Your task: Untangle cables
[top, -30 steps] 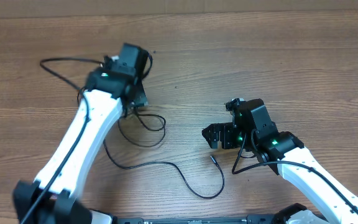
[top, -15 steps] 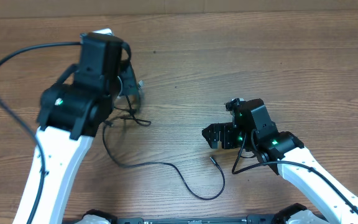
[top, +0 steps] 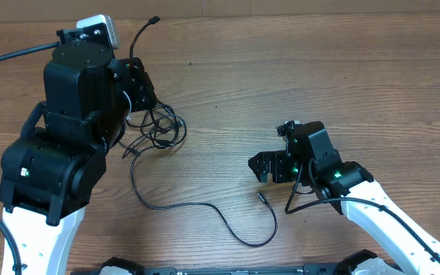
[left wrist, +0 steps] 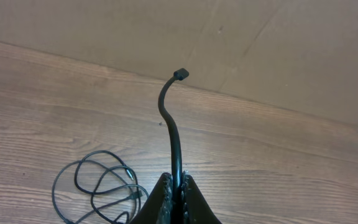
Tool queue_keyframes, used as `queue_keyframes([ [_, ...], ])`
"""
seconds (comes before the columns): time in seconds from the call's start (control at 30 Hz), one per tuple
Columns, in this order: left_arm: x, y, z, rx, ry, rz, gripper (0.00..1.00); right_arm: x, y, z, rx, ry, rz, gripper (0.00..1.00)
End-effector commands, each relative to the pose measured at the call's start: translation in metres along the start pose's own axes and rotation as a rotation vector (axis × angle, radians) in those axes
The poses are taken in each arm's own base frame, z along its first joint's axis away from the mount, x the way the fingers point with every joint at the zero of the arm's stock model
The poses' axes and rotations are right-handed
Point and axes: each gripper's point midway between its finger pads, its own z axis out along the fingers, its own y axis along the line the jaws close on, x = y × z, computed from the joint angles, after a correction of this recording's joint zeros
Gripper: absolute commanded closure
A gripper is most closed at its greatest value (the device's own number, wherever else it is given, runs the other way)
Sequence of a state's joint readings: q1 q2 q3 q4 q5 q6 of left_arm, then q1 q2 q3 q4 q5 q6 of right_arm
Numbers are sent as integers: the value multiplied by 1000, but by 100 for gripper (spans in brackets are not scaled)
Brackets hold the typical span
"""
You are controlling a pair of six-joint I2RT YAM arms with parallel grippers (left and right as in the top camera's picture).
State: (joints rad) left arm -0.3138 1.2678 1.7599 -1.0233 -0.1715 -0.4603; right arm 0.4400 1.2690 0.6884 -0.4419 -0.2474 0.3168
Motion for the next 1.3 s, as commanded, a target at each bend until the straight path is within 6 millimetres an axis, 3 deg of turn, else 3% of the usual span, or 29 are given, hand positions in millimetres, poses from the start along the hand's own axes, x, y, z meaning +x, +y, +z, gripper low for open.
queue_keyframes([
  [0.0,-10,-4,-9,22,-34,12,96,-13,8,-5,-15,-31,-19,0],
  [0.23,-9,-3,-9,16,-29,14,96,-13,8,-5,-15,-31,-19,0],
  [0.43,-5,12,-9,-63,-20,21,96,-12,8,-5,-14,-28,-18,0],
  [0.83,3,13,2,-79,19,25,96,-20,12,-6,-32,-62,-89,0],
  [0.97,4,13,4,-82,24,23,96,-29,43,-10,-189,-101,-243,0],
  [1.1,4,13,5,-82,25,22,96,-38,94,-29,-463,-168,-384,0],
  [1.27,4,13,5,-82,21,-45,96,-46,130,-54,-668,-247,-489,0],
])
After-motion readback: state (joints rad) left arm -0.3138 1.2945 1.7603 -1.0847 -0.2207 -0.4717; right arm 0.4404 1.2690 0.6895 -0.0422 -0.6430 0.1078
